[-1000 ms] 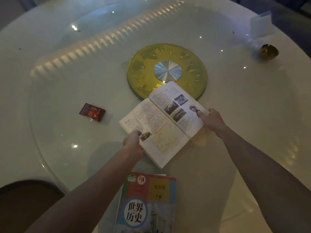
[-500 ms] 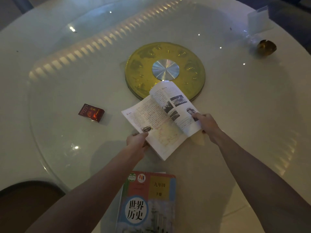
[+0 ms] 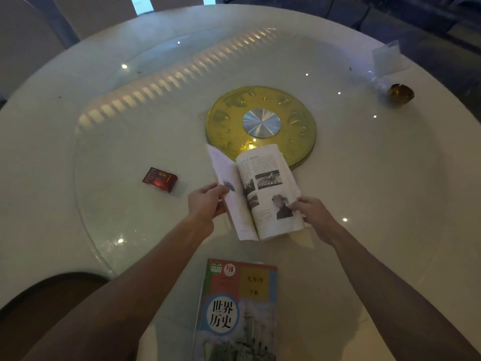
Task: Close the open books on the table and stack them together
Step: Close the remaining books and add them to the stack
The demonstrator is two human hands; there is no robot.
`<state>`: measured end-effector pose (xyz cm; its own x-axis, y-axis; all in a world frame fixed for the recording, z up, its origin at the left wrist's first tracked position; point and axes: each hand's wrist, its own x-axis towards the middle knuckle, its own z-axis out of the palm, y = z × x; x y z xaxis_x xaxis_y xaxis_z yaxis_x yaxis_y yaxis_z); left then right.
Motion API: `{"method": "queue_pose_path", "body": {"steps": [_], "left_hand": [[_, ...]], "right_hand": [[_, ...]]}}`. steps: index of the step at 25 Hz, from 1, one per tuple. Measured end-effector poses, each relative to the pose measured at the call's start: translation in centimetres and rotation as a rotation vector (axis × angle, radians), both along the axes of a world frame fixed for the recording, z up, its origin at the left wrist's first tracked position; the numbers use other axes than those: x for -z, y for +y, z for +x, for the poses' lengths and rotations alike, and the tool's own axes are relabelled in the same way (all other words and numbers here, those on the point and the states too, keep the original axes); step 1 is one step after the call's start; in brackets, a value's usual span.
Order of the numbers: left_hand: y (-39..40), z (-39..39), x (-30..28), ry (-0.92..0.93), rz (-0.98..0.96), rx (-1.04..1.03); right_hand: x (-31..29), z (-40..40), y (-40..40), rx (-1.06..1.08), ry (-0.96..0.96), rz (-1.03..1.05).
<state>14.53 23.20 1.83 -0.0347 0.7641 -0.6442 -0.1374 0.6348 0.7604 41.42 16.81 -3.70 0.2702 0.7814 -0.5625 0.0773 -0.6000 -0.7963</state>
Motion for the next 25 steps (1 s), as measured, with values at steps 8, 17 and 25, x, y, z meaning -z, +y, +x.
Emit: {"method": "queue_pose_path", "body": {"steps": [8,17,25], "left_hand": [[0.7,5.2,-0.5,0.355,0.275,0.364],[-2.6,11.9,5.8,0.375,0.298,0.665],[-1.7,7.8,9.2,0.930,0.160,0.547]], "right_hand": [[2.2,-1.5,-5.2,0.203,-0.044,-0.090],[4.4,-0.7,-7.3,0.149,-0.055,-0.111],[4.8,-1.0,-6.5,0.145,-0.155,-0.097]]}}
